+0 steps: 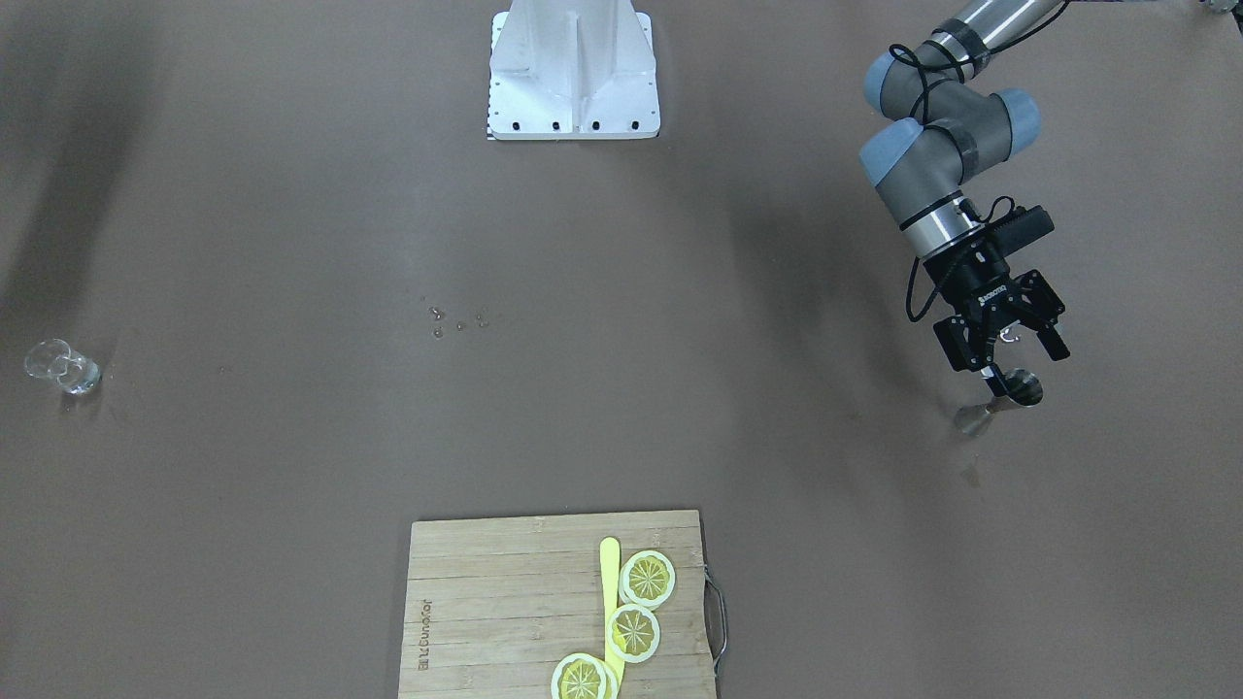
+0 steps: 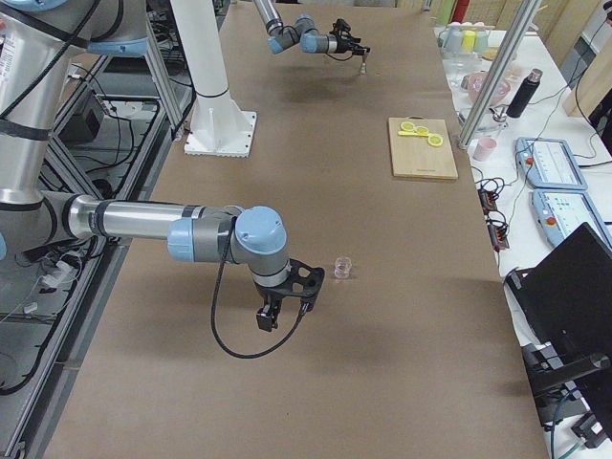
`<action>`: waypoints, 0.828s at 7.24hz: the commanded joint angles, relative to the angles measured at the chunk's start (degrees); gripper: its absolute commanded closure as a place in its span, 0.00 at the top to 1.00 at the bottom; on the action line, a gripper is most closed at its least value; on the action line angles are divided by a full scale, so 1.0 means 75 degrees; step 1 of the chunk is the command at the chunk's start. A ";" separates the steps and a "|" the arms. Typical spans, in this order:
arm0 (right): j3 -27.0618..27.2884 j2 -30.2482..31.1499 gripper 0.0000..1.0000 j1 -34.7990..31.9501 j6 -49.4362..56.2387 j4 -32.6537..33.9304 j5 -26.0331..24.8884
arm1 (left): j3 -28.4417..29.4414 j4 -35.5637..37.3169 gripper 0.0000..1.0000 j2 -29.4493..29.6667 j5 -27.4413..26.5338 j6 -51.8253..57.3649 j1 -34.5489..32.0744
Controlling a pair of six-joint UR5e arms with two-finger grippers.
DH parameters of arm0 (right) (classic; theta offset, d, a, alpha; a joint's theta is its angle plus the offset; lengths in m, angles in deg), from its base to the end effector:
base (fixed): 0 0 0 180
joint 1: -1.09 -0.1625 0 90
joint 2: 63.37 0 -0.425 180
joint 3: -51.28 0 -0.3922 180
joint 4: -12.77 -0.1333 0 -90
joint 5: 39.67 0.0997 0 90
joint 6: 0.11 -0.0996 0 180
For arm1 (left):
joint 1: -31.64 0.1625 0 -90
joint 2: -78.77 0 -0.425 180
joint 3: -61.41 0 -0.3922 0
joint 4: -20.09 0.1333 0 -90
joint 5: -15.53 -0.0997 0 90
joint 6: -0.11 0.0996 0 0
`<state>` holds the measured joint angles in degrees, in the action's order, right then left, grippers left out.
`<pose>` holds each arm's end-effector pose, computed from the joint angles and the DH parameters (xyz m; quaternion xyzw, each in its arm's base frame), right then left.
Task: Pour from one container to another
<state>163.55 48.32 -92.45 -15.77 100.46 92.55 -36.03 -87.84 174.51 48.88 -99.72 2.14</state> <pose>0.0871 -0.3337 0.6221 -0.0146 -0.3605 0.1466 0.9210 0.3617 -0.4534 0.4913 0.4907 0.1545 -0.4052 0.7558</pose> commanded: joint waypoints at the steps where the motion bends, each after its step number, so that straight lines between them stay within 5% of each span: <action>1: 0.0007 -0.0056 1.00 -0.0008 0.0002 0.0073 0.0065 | -0.0761 0.0234 0.97 -0.0201 0.0249 0.0581 -0.0226; 6: 0.0007 -0.0080 1.00 0.0180 0.1920 0.0050 0.0125 | -0.2065 0.0212 0.97 -0.0332 0.2087 0.2909 -0.0601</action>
<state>163.66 47.77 -91.42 -6.03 100.84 94.31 -49.64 -85.96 171.99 60.23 -83.63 -1.69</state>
